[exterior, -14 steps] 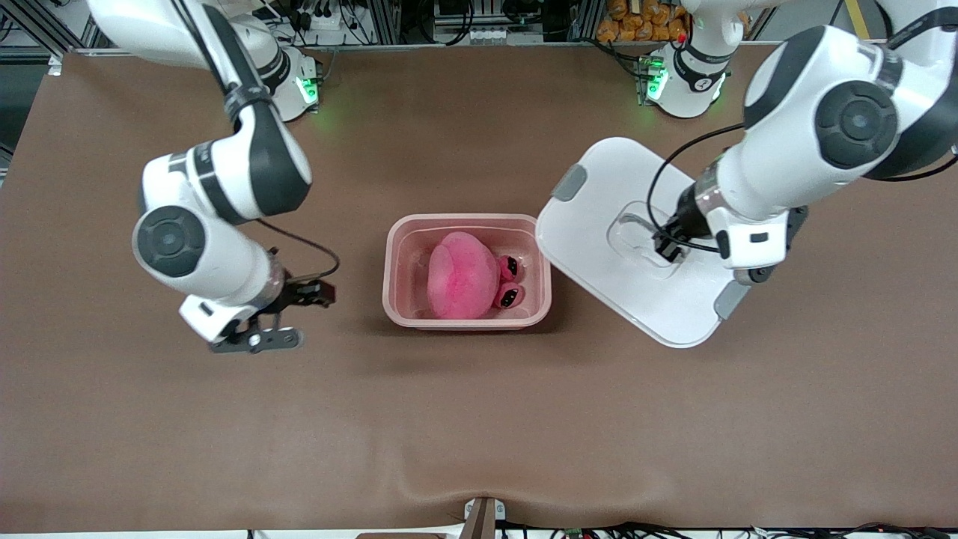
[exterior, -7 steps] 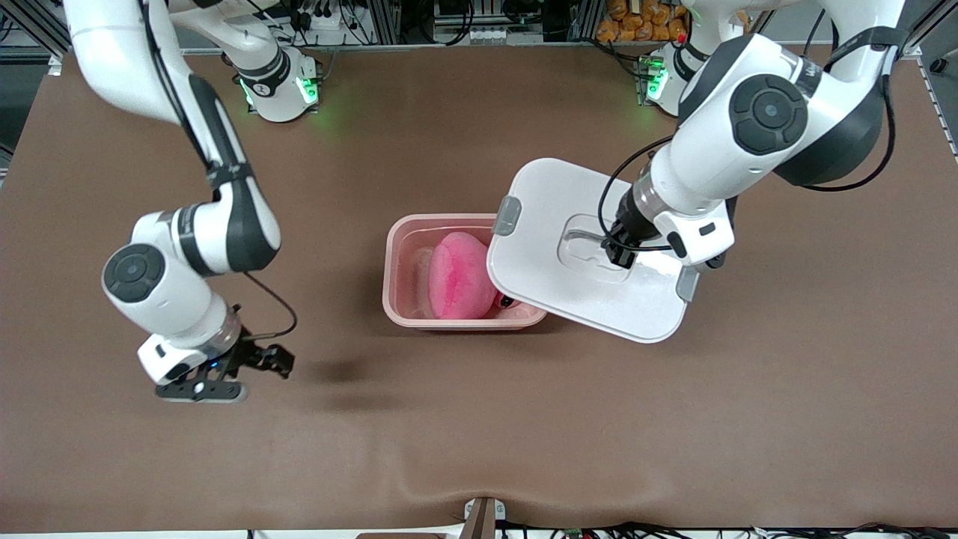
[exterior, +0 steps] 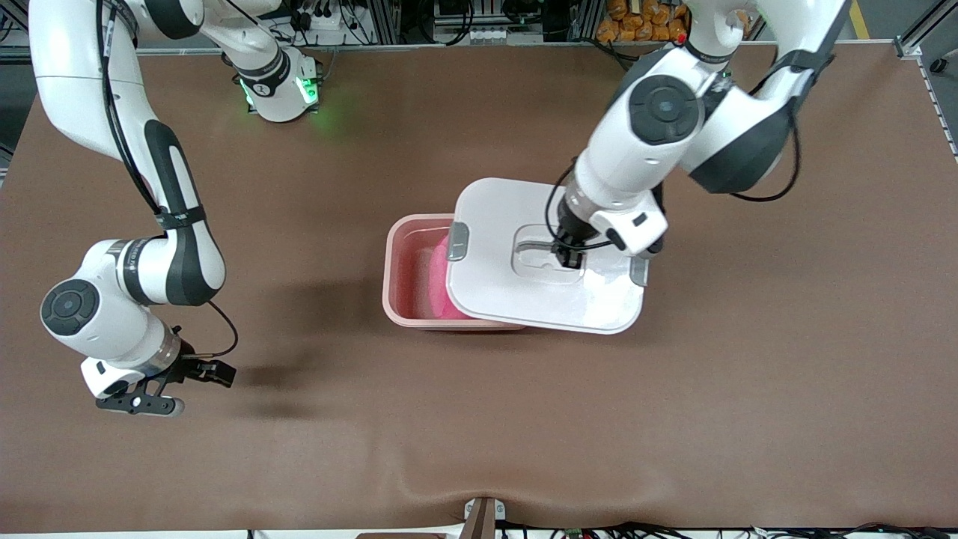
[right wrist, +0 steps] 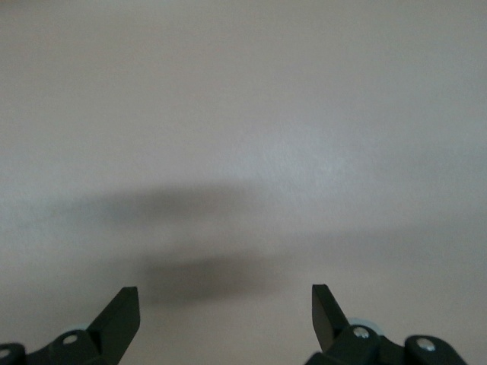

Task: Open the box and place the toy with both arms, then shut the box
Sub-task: 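Lower the lid onto the box with the left gripper while the right withdraws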

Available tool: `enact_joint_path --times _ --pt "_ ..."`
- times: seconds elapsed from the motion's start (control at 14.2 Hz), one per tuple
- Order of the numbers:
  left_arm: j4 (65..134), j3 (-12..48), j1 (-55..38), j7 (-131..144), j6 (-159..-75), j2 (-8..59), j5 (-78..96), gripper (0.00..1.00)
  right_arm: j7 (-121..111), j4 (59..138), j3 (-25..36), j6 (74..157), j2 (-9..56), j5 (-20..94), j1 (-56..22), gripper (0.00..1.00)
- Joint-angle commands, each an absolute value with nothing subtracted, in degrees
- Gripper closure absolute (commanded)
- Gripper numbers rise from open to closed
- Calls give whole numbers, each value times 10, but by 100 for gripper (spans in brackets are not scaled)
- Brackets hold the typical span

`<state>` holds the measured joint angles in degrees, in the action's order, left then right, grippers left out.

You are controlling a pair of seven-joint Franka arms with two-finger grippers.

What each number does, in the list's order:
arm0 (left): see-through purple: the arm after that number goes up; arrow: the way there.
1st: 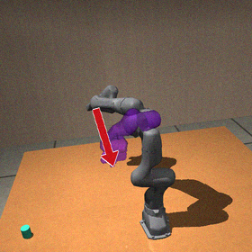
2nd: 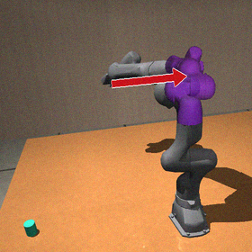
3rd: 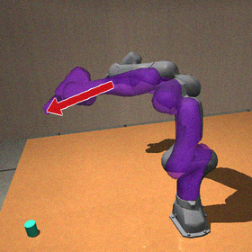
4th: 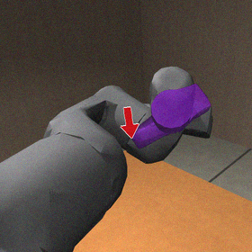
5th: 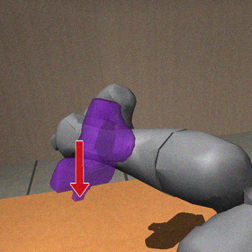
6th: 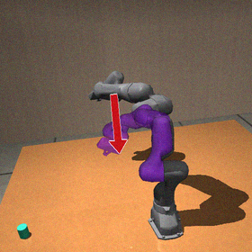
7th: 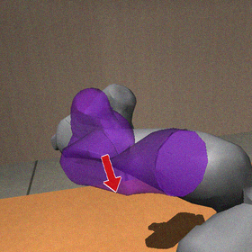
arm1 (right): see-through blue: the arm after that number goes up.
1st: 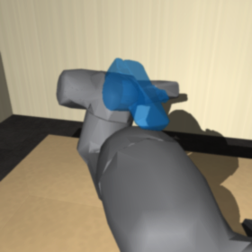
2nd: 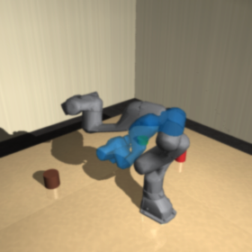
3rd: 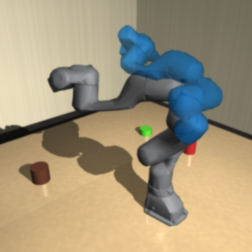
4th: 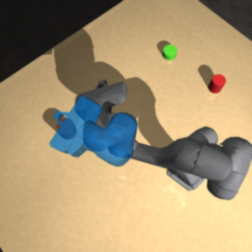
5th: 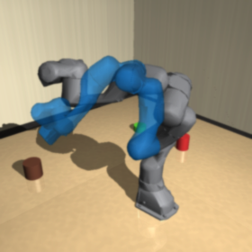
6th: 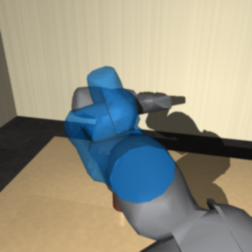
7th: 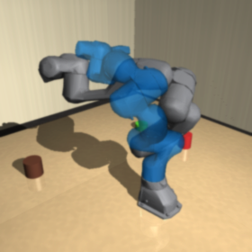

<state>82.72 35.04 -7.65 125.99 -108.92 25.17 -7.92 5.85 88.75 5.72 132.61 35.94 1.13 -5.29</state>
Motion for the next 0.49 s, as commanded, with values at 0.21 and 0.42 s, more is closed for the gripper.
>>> enact_joint_path --times 0.21,0.42 --pt "820 345 -132 1351 -1140 294 -141 100 55 1057 46 1249 165 10 -27 0" --pt "819 345 -152 1382 -1155 314 -168 100 27 1092 45 1204 101 11 -19 0"
